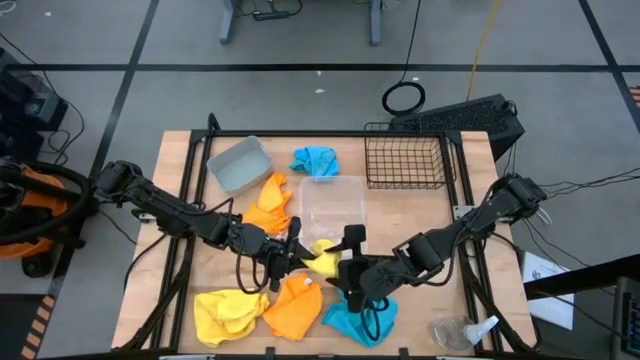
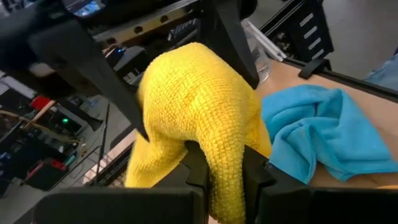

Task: Sort microfiber towel by color & place in baskets
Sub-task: Put the right yellow towel into the gray bin

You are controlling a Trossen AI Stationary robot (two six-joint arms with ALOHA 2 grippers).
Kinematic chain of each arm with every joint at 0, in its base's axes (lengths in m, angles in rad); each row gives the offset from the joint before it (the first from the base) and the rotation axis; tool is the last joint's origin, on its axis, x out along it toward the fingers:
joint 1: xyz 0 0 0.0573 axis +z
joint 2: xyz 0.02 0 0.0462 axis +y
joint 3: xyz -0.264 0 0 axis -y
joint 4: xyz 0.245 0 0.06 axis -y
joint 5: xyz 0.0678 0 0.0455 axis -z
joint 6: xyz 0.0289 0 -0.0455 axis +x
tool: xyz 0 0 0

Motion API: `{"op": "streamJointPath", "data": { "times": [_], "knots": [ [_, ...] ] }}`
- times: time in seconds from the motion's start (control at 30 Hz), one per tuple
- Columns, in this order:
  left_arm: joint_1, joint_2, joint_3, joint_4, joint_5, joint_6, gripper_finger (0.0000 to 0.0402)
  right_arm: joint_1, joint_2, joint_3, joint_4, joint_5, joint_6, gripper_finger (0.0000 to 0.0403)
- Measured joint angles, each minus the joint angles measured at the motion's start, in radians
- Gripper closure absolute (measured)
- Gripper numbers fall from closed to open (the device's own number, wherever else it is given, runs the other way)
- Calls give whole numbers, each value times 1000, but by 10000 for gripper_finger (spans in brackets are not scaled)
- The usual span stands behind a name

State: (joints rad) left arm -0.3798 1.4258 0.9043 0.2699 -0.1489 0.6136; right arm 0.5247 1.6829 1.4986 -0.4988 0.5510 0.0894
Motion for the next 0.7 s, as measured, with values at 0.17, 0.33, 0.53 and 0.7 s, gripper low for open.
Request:
{"op": "streamJointPath", "data": {
  "times": [0.17,0.33,0.53,0.7],
  "knots": [
    [0,0,0,3,-34,0,362,16,0,0,-16,34,93,85],
    [0,0,0,12,-40,0,362,21,0,0,-17,73,164,88],
    [0,0,0,39,-43,0,362,21,0,0,-16,82,220,131],
    [-1,0,0,45,-66,0,362,21,0,0,-10,111,232,193]
  ]
}}
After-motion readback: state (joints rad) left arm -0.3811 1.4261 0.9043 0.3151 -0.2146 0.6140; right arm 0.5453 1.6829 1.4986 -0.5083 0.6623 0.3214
